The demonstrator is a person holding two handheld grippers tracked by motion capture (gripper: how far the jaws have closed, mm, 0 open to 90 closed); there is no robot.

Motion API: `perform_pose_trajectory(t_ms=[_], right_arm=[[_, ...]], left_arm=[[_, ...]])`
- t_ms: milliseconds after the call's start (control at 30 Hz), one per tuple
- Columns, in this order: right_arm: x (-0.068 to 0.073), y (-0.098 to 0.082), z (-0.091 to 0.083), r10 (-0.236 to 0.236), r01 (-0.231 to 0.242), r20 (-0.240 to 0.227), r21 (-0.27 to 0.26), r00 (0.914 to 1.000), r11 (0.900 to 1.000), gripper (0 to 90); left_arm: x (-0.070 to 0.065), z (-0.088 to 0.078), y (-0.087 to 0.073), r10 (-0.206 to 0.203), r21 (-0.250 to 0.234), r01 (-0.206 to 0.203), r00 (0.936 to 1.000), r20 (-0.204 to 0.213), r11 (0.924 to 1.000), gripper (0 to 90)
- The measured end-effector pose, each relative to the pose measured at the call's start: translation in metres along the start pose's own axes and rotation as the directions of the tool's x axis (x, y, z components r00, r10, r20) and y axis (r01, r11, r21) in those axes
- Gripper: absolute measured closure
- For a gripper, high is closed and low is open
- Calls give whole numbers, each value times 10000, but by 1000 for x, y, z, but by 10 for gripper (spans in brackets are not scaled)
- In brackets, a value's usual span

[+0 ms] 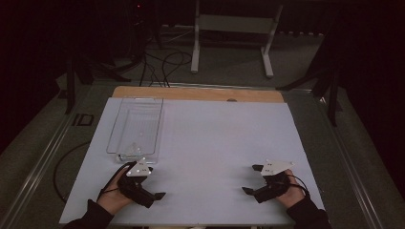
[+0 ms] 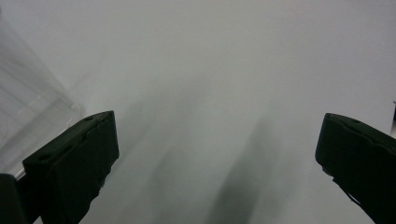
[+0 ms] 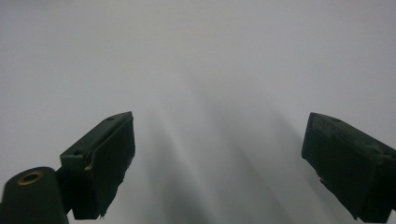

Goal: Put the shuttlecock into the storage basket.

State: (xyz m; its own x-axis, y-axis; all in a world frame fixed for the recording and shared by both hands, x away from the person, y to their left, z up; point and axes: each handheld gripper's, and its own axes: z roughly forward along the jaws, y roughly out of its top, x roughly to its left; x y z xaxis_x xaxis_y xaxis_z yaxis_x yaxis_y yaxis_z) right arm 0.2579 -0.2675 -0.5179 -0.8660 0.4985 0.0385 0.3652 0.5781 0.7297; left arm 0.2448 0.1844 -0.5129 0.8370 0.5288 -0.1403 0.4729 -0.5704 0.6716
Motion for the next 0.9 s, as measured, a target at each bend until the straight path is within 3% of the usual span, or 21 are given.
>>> perform_pose_trajectory(t_ms=[133,167,667,900], right_arm=[[0,0,0,-6,6,-11,0,10000,10000,96],[0,0,0,18,-18,-13,1,10000,10000,96],[1,0,0,-33,33,-14,15,10000,10000,96],[2,0,3,-77,77,-79,-11,9999,10000,96]], left_arm=[[1,0,-7,-96,-244,87,9992,-382,9997,1],[2,1,-10,-181,-309,161,9977,-653,9994,1],[1,6,-14,-682,-496,625,9900,-1232,9968,1],[-2,10,-11,-945,-1171,781,9855,-1411,9900,1]])
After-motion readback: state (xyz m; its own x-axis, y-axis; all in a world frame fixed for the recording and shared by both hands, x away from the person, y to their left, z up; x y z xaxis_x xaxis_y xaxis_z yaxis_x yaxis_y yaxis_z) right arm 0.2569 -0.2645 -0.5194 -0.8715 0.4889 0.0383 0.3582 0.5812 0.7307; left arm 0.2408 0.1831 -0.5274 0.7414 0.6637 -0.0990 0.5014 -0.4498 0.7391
